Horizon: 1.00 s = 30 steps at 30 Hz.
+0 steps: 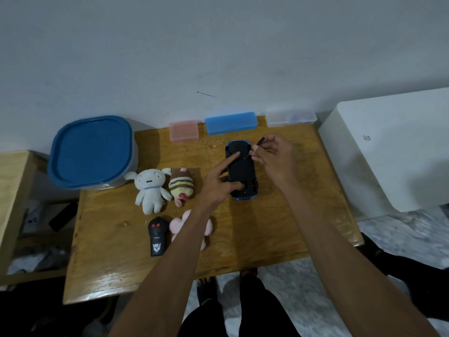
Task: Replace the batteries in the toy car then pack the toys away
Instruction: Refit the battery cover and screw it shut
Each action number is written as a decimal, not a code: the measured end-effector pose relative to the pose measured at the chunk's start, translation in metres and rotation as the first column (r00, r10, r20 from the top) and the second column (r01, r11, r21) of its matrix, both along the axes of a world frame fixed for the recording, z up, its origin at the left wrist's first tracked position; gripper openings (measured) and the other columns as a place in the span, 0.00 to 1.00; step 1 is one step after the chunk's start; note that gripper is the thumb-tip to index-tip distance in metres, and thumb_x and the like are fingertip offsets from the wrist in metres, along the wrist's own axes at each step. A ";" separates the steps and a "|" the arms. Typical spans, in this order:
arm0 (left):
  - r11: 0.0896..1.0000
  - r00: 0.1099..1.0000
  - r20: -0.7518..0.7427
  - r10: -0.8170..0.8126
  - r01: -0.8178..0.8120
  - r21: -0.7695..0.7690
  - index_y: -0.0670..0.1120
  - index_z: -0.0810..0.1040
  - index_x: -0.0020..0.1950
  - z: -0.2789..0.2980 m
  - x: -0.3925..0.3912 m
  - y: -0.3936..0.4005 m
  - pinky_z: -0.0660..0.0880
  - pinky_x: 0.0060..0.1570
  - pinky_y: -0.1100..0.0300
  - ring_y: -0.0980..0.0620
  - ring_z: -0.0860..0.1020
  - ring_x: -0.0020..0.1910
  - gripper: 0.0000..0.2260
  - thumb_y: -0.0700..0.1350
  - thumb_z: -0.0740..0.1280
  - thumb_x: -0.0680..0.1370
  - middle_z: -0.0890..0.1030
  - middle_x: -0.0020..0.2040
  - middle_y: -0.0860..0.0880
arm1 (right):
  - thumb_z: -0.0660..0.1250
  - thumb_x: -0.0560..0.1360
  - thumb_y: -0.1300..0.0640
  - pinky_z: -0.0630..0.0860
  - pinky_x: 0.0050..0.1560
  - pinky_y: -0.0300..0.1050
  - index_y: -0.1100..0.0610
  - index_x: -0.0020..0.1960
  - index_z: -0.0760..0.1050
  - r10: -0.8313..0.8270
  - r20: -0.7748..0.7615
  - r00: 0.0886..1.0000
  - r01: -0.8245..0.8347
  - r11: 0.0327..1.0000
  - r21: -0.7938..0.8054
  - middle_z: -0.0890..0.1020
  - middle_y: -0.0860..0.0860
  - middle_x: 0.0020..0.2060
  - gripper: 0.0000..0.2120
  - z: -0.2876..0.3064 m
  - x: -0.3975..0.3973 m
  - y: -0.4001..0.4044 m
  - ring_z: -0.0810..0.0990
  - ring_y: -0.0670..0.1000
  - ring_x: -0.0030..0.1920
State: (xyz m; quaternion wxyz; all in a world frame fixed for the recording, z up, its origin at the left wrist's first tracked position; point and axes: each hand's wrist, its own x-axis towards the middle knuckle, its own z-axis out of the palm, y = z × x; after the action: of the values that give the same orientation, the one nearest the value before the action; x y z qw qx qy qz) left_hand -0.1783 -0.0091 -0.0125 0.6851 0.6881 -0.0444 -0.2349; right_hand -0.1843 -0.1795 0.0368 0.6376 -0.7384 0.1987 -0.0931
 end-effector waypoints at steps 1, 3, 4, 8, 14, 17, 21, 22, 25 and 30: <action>1.000 1.000 -0.004 -0.002 0.002 -0.002 0.53 0.73 0.75 0.000 0.000 0.000 0.81 0.50 0.62 0.63 0.78 0.57 0.38 0.25 0.73 0.69 0.74 0.66 0.55 | 0.71 0.77 0.65 0.84 0.46 0.44 0.60 0.53 0.77 0.002 0.004 1.000 -0.002 1.000 -0.011 0.84 0.58 0.45 0.07 0.000 0.000 0.000 0.87 0.53 0.45; 1.000 1.000 -0.002 -0.005 0.005 0.002 0.54 0.73 0.74 -0.001 0.000 0.001 0.81 0.53 0.60 0.58 0.77 0.62 0.38 0.26 0.73 0.69 0.74 0.67 0.55 | 0.71 0.77 0.65 0.84 0.46 0.44 0.58 0.52 0.76 0.006 0.008 1.000 -0.005 1.000 -0.031 0.84 0.57 0.46 0.07 -0.001 0.000 0.000 0.86 0.53 0.45; 1.000 1.000 0.000 -0.006 0.006 0.001 0.55 0.73 0.74 -0.002 0.000 0.001 0.81 0.54 0.59 0.55 0.76 0.64 0.38 0.26 0.73 0.69 0.74 0.67 0.55 | 0.71 0.77 0.65 0.84 0.46 0.44 0.58 0.52 0.76 0.005 0.009 1.000 -0.005 0.999 -0.035 0.84 0.57 0.46 0.07 -0.001 0.000 0.000 0.86 0.53 0.46; 1.000 1.000 -0.019 0.000 0.000 -0.010 0.55 0.74 0.74 -0.003 0.000 0.001 0.81 0.56 0.55 0.49 0.76 0.65 0.39 0.26 0.73 0.69 0.74 0.67 0.53 | 0.71 0.77 0.65 0.84 0.46 0.44 0.55 0.51 0.76 0.011 0.008 1.000 -0.011 0.999 -0.045 0.83 0.56 0.46 0.08 -0.003 0.001 0.000 0.86 0.52 0.46; 1.000 0.999 -0.047 0.009 -0.010 -0.030 0.56 0.74 0.73 -0.003 0.001 0.000 0.83 0.55 0.49 0.46 0.78 0.64 0.38 0.26 0.73 0.69 0.73 0.68 0.53 | 0.72 0.76 0.65 0.85 0.45 0.45 0.52 0.49 0.75 0.041 0.037 0.998 -0.036 0.992 -0.123 0.83 0.55 0.45 0.10 -0.003 0.001 0.002 0.86 0.52 0.47; 1.000 0.999 -0.041 0.011 -0.012 -0.025 0.59 0.75 0.72 -0.004 0.002 0.000 0.82 0.57 0.45 0.44 0.76 0.66 0.39 0.26 0.74 0.69 0.73 0.70 0.51 | 0.72 0.76 0.64 0.85 0.46 0.47 0.54 0.50 0.75 0.067 0.044 0.997 -0.056 0.973 -0.223 0.83 0.52 0.45 0.09 -0.005 0.001 0.001 0.85 0.49 0.46; 0.999 0.999 -0.035 0.024 -0.025 -0.021 0.60 0.76 0.70 -0.005 0.000 -0.001 0.82 0.57 0.46 0.45 0.77 0.65 0.38 0.27 0.75 0.68 0.74 0.70 0.49 | 0.73 0.75 0.62 0.85 0.47 0.47 0.58 0.51 0.76 0.141 0.086 0.986 -0.096 0.913 -0.397 0.83 0.49 0.46 0.07 -0.007 0.002 0.005 0.84 0.46 0.47; 0.999 0.999 -0.032 0.031 -0.032 -0.019 0.60 0.75 0.70 -0.005 -0.001 -0.002 0.82 0.56 0.47 0.46 0.78 0.65 0.38 0.27 0.75 0.68 0.74 0.69 0.48 | 0.73 0.75 0.62 0.84 0.47 0.47 0.58 0.51 0.76 0.145 0.093 0.985 -0.094 0.905 -0.414 0.82 0.49 0.47 0.07 -0.007 0.002 0.006 0.84 0.46 0.47; 0.999 0.999 -0.033 0.038 -0.039 -0.013 0.60 0.76 0.69 -0.006 -0.002 -0.003 0.83 0.54 0.48 0.45 0.79 0.63 0.37 0.27 0.75 0.68 0.75 0.69 0.46 | 0.73 0.75 0.61 0.84 0.46 0.47 0.56 0.57 0.75 0.117 0.096 0.988 -0.065 0.901 -0.429 0.83 0.49 0.45 0.12 -0.007 0.002 0.007 0.84 0.45 0.46; 1.000 0.999 -0.041 0.027 -0.027 -0.010 0.64 0.77 0.66 -0.002 -0.002 -0.001 0.82 0.55 0.44 0.43 0.79 0.62 0.38 0.28 0.75 0.68 0.75 0.69 0.45 | 0.71 0.77 0.60 0.84 0.46 0.49 0.57 0.61 0.78 0.162 0.175 0.971 -0.037 0.828 -0.559 0.85 0.52 0.47 0.13 -0.005 -0.001 0.006 0.85 0.48 0.46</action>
State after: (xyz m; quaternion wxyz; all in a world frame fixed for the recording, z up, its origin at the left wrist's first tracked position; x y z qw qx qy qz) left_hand -0.1804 -0.0103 -0.0149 0.6927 0.6800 -0.0223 -0.2393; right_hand -0.1848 -0.1737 0.0322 0.4190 -0.8858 0.0546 -0.1920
